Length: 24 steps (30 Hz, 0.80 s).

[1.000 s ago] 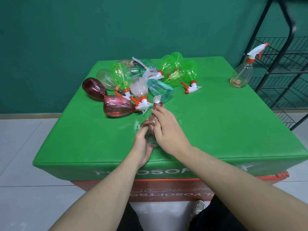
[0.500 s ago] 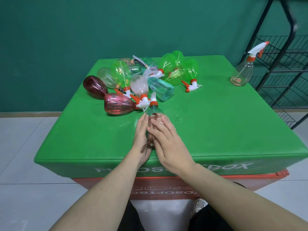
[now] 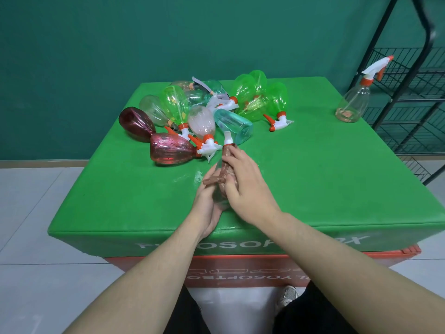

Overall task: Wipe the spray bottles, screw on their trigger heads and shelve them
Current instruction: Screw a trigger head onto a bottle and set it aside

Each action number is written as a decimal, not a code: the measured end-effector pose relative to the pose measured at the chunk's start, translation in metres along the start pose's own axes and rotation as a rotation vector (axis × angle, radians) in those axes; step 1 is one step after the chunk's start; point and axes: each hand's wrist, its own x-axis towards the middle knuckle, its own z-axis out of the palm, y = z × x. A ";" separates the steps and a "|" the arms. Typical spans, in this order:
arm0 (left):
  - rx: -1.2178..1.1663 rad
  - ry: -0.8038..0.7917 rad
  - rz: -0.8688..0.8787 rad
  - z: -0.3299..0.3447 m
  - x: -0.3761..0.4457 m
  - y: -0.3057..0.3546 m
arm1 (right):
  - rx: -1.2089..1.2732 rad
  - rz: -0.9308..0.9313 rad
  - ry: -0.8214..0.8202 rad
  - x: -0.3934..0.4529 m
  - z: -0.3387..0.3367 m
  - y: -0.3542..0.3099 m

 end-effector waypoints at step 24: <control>-0.137 0.120 -0.106 0.003 -0.003 0.001 | -0.114 -0.162 -0.021 -0.022 0.013 0.006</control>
